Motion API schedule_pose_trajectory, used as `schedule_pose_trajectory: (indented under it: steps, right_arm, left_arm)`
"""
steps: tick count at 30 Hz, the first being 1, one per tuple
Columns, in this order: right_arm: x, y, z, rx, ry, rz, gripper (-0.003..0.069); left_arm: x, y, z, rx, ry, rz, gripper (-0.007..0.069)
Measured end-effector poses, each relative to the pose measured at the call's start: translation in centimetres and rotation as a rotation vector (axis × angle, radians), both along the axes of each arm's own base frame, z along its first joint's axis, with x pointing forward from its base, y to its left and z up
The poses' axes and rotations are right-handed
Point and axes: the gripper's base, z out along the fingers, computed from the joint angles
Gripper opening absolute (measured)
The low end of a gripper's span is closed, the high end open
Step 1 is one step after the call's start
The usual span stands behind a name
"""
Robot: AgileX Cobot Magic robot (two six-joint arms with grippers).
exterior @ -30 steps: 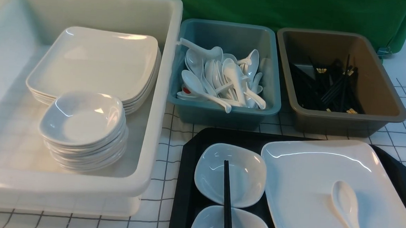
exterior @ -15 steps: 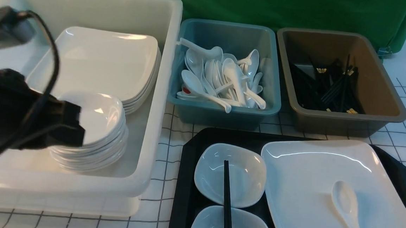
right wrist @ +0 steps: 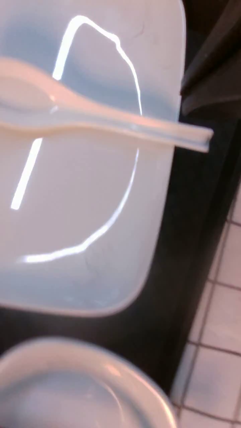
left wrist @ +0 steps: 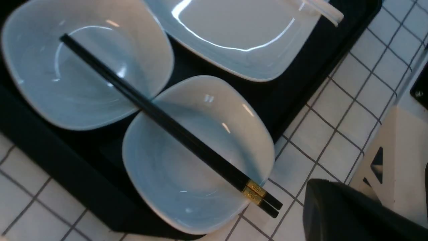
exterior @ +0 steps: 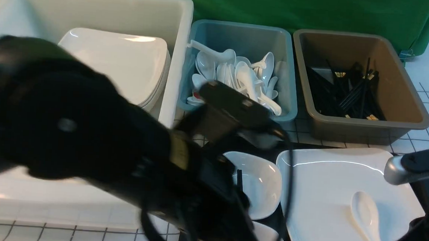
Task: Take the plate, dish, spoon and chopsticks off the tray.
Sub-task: Use the right arm to grab a soup spoon from the plate, then use the right arm to put the soup spoon into the small storage box in the middle
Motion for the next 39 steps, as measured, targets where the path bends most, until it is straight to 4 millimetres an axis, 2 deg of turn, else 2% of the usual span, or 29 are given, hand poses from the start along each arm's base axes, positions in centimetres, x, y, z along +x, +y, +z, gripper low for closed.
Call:
schedule_pose_trajectory:
  steps: [3, 7, 8, 11, 14, 23, 25, 26, 27, 31, 36, 37, 39]
  right_arm:
    - [1.4, -0.5, -0.9, -0.026, 0.054, -0.019, 0.0022]
    - [2.4, -0.6, -2.6, -0.048, 0.137, -0.020, 0.0121]
    - [2.7, -0.5, -3.3, -0.057, 0.169, -0.020, 0.0190]
    - [3.5, -0.2, -4.6, -0.062, 0.198, -0.019, 0.0300]
    - [4.2, 0.1, -5.6, -0.055, 0.196, -0.014, 0.0358]
    - [5.6, 0.6, -8.5, -0.068, 0.242, -0.011, 0.0366]
    - [5.7, 0.6, -8.8, -0.071, 0.251, -0.010, 0.0276]
    - [5.7, 0.7, -8.8, -0.071, 0.250, -0.010, 0.0204]
    - [5.7, 0.7, -8.7, -0.069, 0.251, -0.011, 0.0124]
    - [6.1, 0.9, -6.8, -0.059, 0.240, -0.012, 0.0125]
    - [7.3, 2.0, -1.4, 0.055, 0.113, 0.020, 0.0125]
    - [7.4, 2.1, -1.2, 0.063, 0.105, 0.023, 0.0125]
    - [8.8, 3.3, 2.5, 0.165, -0.003, 0.072, 0.0125]
  left_arm:
    - [0.2, -1.7, -0.7, 0.023, 0.010, -0.032, -0.0013]
    - [0.9, -3.1, -1.3, 0.040, -0.007, -0.070, -0.0013]
    - [1.3, -3.7, -1.6, 0.041, -0.023, -0.084, -0.0013]
    - [1.9, -4.6, -1.8, 0.032, -0.042, -0.092, -0.0013]
    - [2.5, -5.2, -1.9, 0.001, -0.076, -0.084, -0.0010]
    - [2.9, -5.6, -1.9, -0.033, -0.108, -0.071, -0.0003]
    - [2.9, -5.6, -1.8, -0.035, -0.111, -0.072, -0.0003]
    - [2.9, -5.6, -1.8, -0.036, -0.112, -0.072, -0.0003]
    - [2.9, -5.7, -1.8, -0.037, -0.109, -0.067, -0.0003]
    - [3.4, -5.4, -1.2, -0.053, -0.096, -0.010, -0.0003]
    - [5.8, -2.5, 1.4, -0.102, -0.129, 0.123, -0.0003]
    - [5.9, -2.3, 1.5, -0.105, -0.133, 0.130, -0.0003]
    - [7.2, 0.5, 3.6, -0.140, -0.188, 0.222, -0.0003]
